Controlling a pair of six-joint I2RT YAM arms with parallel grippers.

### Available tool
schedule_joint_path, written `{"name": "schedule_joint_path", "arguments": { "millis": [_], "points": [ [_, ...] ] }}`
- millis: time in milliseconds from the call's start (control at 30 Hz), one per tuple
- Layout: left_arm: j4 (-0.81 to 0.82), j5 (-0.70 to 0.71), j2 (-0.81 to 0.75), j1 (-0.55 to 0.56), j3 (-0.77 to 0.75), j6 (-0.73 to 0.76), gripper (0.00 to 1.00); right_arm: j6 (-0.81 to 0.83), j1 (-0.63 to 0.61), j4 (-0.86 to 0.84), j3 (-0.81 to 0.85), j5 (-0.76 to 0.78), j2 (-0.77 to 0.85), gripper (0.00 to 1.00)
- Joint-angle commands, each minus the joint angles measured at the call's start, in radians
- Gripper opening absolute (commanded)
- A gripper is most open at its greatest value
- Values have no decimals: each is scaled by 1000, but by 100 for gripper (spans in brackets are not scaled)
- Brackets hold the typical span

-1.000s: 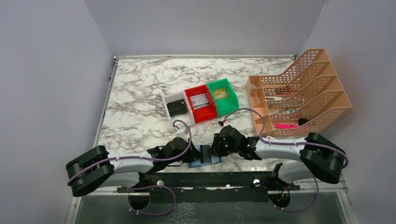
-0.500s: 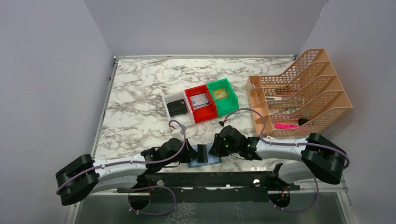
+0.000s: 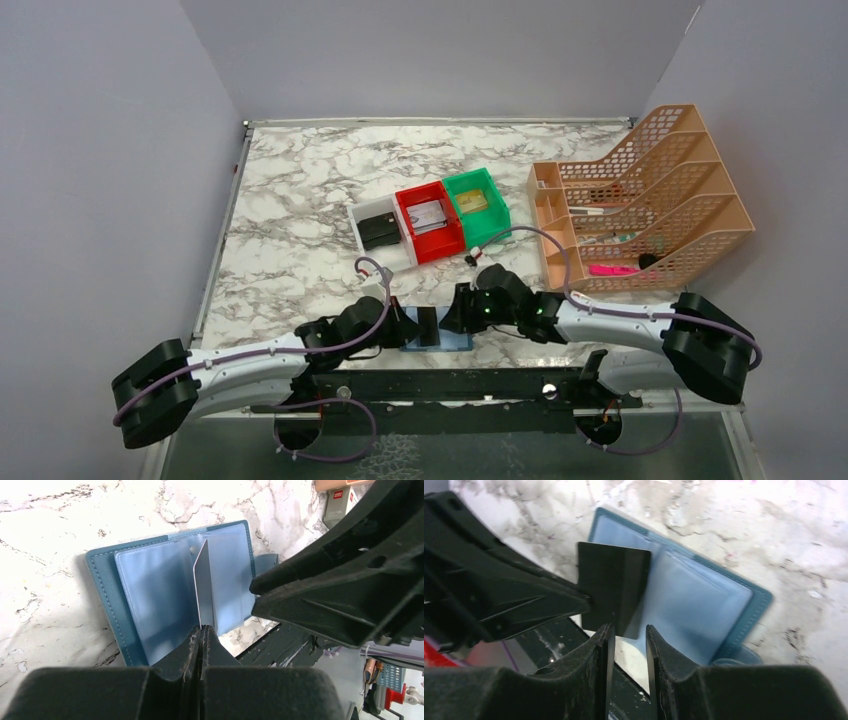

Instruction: Take the credit cards out of the card holder

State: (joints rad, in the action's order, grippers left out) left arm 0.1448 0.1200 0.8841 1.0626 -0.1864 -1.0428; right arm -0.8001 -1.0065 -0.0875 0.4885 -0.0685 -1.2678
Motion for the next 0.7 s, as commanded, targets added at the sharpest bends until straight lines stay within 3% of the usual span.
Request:
{"name": "schedule_joint_path", "arguments": {
  "millis": [0, 267, 500, 667],
  "points": [
    [9, 10, 27, 2, 7, 15, 0, 36, -2, -128, 28, -124, -30, 35],
    [20, -5, 34, 2, -1, 28, 2, 25, -2, -90, 67, -103, -212, 40],
    [109, -35, 67, 2, 17, 33, 20, -48, -3, -139, 1, -76, -214, 40],
    [153, -69, 162, 2, -2, 39, 26, -76, -2, -140, -14, -42, -201, 40]
  ]
}}
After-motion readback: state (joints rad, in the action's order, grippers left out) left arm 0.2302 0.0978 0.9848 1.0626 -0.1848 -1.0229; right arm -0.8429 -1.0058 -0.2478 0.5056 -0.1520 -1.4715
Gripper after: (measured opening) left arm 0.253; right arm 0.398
